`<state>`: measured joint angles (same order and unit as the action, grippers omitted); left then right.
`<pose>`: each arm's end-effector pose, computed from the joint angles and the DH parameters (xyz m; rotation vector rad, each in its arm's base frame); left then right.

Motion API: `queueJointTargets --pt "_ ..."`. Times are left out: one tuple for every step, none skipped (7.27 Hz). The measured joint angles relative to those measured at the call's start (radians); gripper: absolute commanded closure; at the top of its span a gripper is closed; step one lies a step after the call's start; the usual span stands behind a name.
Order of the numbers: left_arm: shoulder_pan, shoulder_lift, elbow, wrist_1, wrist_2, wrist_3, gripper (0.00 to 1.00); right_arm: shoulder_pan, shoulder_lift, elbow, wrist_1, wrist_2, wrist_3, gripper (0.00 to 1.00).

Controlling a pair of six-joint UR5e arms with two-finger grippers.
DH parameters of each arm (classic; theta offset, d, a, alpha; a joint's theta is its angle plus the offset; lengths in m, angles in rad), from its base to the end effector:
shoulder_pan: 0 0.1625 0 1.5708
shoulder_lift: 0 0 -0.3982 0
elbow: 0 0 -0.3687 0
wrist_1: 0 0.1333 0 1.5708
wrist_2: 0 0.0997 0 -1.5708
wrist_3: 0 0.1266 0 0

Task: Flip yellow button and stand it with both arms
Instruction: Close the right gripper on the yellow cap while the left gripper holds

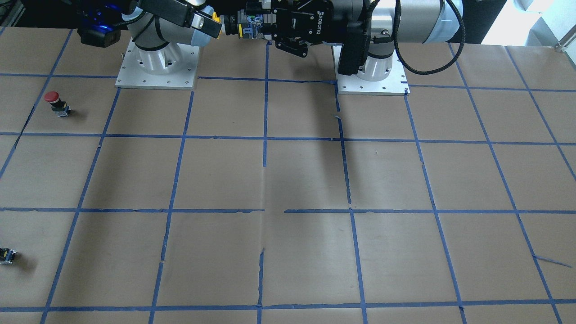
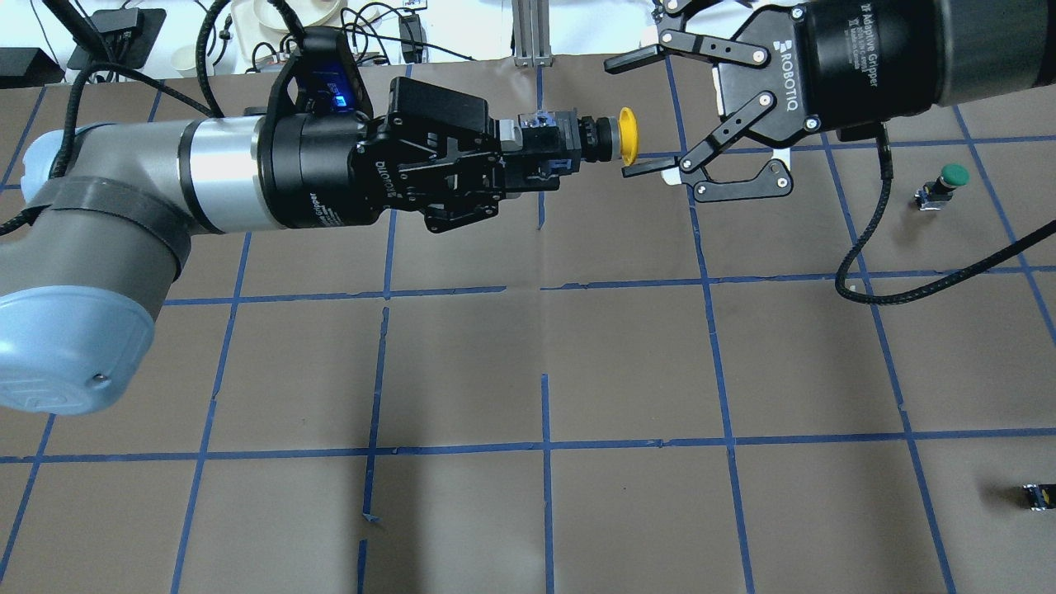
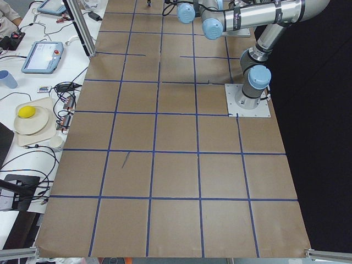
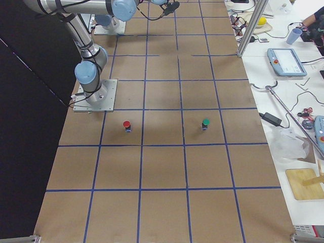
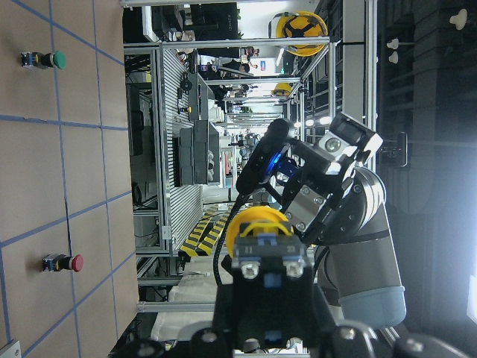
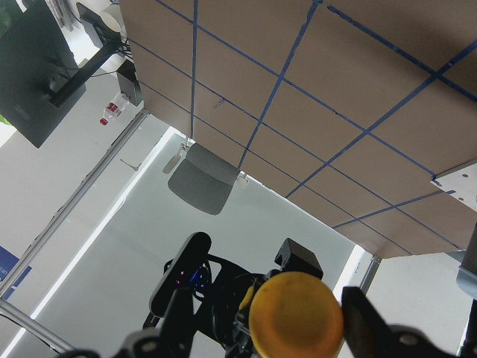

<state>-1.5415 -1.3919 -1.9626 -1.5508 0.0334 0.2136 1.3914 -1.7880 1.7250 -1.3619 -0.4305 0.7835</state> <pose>-0.2484 -0.3940 0.4532 0.0018 -1.6037 0.0337 0.1778 -0.4114 0.5078 1.0265 1.7589 0.5299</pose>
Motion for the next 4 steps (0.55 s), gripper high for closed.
queueJointTargets --pt "0.0 0.002 0.0 0.0 0.0 0.0 0.91 0.0 -0.001 0.002 0.0 -0.001 0.0 0.66" --pt "0.0 0.002 0.001 0.001 0.0 -0.001 0.91 0.0 -0.002 0.003 0.001 -0.002 0.0 0.7" --pt "0.0 0.002 0.001 0.001 0.0 -0.001 0.77 0.0 -0.002 0.003 0.001 -0.003 0.001 0.71" --pt "0.0 0.002 0.001 0.001 0.001 -0.002 0.01 0.0 -0.001 0.003 0.001 -0.003 0.001 0.71"
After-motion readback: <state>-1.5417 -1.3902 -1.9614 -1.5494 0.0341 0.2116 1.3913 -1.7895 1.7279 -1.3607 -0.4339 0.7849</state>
